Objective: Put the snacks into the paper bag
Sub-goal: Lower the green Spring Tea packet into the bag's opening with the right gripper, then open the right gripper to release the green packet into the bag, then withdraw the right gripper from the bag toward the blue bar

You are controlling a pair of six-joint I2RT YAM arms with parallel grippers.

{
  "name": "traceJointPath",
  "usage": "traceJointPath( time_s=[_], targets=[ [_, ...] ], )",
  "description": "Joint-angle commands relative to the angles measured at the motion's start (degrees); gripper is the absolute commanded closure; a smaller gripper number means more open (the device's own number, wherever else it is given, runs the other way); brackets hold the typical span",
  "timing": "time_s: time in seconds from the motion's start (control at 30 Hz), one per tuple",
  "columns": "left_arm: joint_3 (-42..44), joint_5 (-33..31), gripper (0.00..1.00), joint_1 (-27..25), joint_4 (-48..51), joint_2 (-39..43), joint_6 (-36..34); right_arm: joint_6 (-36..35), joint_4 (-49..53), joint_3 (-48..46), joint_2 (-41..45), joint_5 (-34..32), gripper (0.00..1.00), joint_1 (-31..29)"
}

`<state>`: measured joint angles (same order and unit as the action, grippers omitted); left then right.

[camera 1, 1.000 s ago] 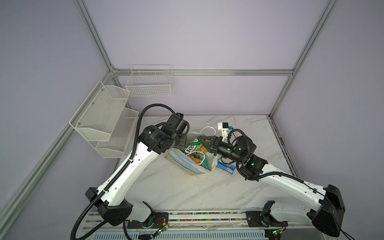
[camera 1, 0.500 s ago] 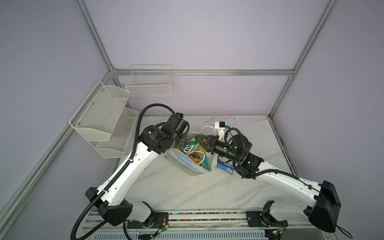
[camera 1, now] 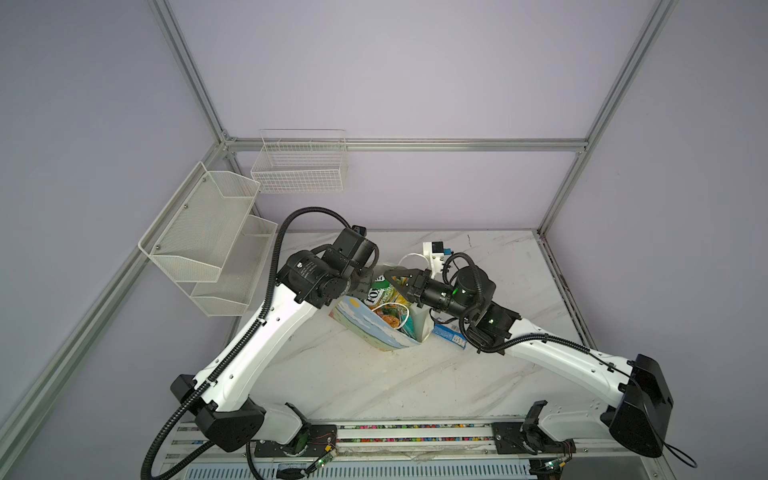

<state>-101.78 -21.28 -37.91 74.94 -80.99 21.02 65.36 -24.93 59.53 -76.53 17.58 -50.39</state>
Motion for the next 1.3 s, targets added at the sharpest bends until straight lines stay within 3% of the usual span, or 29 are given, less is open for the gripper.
traceJointPath(
  time_s=[0.0,0.03,0.07,0.17,0.23,0.77,1.27],
  targets=[
    [-2.3,-2.1,1.0,-0.1,-2.9,2.6,0.3,-0.7,-0.4,2.3,-0.4,0.6,1.0,-0.6],
    [-2.3,-2.1,1.0,-0.1,-2.9,2.6,0.2,-0.9,-0.4,2.5,-0.6,0.9,1.0,-0.6],
    [-2.3,-2.1,1.0,-0.1,-2.9,2.6,0.3,-0.9,-0.6,2.8,-0.8,1.4,0.93,-0.7],
    [-2.2,-2.2,1.0,-0.1,-2.9,2.6,0.3,-1.6,-2.5,3.0,-0.9,3.2,0.54,-1.0],
    [-2.2,-2.3,1.0,-0.1,-2.9,2.7,0.3,-2.9,-1.9,3.8,-0.5,3.6,0.45,-1.3],
    [-2.1,-2.1,1.0,-0.1,-2.8,2.6,0.3,-9.9,7.7,6.8,4.2,2.4,0.41,-1.5],
    [-1.8,-2.7,1.0,-0.1,-2.6,2.5,0.3,-18.8,25.6,10.1,10.6,-6.5,0.36,-1.5]
  ],
)
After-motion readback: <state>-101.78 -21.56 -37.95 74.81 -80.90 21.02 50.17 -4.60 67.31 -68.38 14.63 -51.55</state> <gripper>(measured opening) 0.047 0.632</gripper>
